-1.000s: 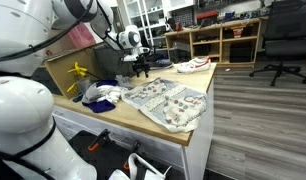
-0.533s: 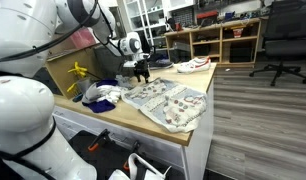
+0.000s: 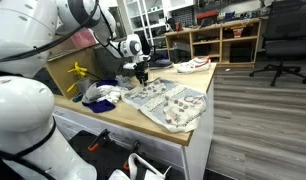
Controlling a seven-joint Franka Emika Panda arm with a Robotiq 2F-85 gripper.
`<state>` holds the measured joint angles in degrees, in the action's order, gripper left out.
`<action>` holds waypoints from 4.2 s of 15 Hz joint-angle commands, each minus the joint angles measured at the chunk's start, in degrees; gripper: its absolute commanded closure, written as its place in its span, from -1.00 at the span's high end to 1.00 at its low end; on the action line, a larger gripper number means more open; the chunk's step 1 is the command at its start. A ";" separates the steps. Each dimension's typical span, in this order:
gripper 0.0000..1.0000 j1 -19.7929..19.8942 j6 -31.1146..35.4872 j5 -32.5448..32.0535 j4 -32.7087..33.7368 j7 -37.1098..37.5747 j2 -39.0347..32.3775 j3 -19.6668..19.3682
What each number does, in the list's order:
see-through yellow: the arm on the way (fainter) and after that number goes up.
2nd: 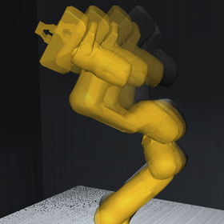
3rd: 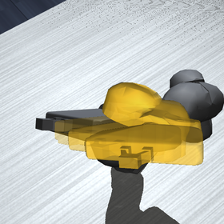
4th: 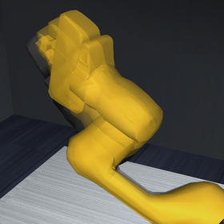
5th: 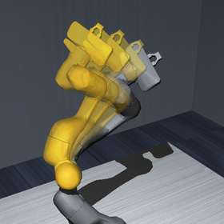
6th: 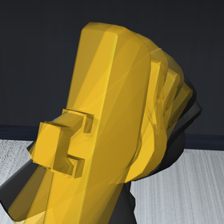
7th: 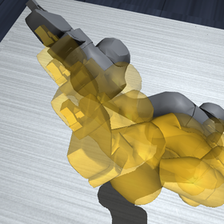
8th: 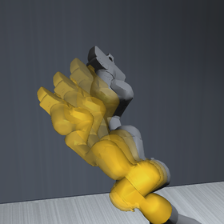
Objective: Fold the towel from left to right then move it to the left.
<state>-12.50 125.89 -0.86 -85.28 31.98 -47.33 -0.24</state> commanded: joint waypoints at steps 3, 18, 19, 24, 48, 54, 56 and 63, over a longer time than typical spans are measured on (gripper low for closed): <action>-0.90 -0.71 3.34 1.85 -3.02 1.54 2.08 -0.92; -0.99 -0.84 4.00 7.80 -1.85 0.77 3.92 1.44; -0.99 -1.02 4.17 8.09 -1.44 0.78 3.75 1.73; -0.99 -1.97 3.92 9.09 1.67 0.01 2.71 3.51; -0.99 7.01 -7.32 8.48 -13.66 -13.30 21.86 1.42; -0.99 8.75 -6.50 6.10 -17.15 -12.91 25.10 -1.33; -0.99 9.34 -6.27 5.09 -17.93 -12.57 25.51 -2.33; -0.99 11.52 -6.36 1.95 -19.37 -12.20 25.35 -5.32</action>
<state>-1.60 119.61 2.57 -102.40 19.34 -24.00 -4.83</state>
